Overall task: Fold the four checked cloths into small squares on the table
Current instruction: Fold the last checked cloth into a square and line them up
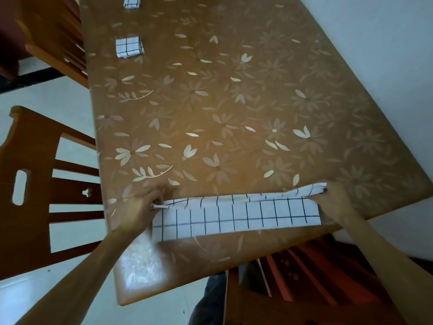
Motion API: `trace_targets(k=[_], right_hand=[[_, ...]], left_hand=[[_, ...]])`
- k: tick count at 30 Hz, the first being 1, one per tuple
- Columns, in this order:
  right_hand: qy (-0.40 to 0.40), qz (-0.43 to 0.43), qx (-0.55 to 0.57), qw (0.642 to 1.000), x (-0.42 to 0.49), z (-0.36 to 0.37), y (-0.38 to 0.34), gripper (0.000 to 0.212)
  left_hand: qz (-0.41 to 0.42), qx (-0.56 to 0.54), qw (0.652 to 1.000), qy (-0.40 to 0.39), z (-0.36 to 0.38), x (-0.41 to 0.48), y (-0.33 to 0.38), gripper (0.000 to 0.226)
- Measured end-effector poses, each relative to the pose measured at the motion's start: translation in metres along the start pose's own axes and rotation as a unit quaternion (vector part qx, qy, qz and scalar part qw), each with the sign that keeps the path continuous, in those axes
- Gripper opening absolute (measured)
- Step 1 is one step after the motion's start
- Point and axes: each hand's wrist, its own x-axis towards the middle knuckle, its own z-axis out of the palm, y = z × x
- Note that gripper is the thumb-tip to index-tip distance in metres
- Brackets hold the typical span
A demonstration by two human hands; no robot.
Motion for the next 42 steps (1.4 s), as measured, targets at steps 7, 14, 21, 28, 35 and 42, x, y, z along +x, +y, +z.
trace_targets(k=[7, 14, 21, 28, 35, 42], right_hand=[[0.017, -0.149, -0.002, 0.989, 0.013, 0.004, 0.022, 0.058], [0.052, -0.187, -0.127, 0.973, -0.005, -0.001, 0.026, 0.035], [0.038, -0.192, -0.125, 0.973, -0.014, 0.004, 0.030, 0.036], [0.032, -0.172, -0.140, 0.975, -0.021, 0.005, 0.029, 0.027], [0.038, -0.145, -0.145, 0.978, -0.023, 0.009, 0.028, 0.019], [0.127, -0.228, -0.258, 0.930, -0.047, 0.044, -0.013, 0.034]], left_hand=[[0.101, 0.134, 0.986, 0.007, 0.013, -0.010, -0.022, 0.048], [0.086, 0.113, 0.989, -0.030, 0.019, -0.013, -0.034, 0.065], [0.106, 0.055, 0.993, 0.001, 0.019, -0.021, -0.039, 0.041], [0.120, 0.077, 0.988, 0.057, 0.010, -0.026, -0.031, 0.018], [0.251, 0.051, 0.966, 0.024, 0.056, 0.018, 0.100, 0.071], [0.261, 0.165, 0.949, -0.063, 0.118, 0.023, 0.128, 0.061]])
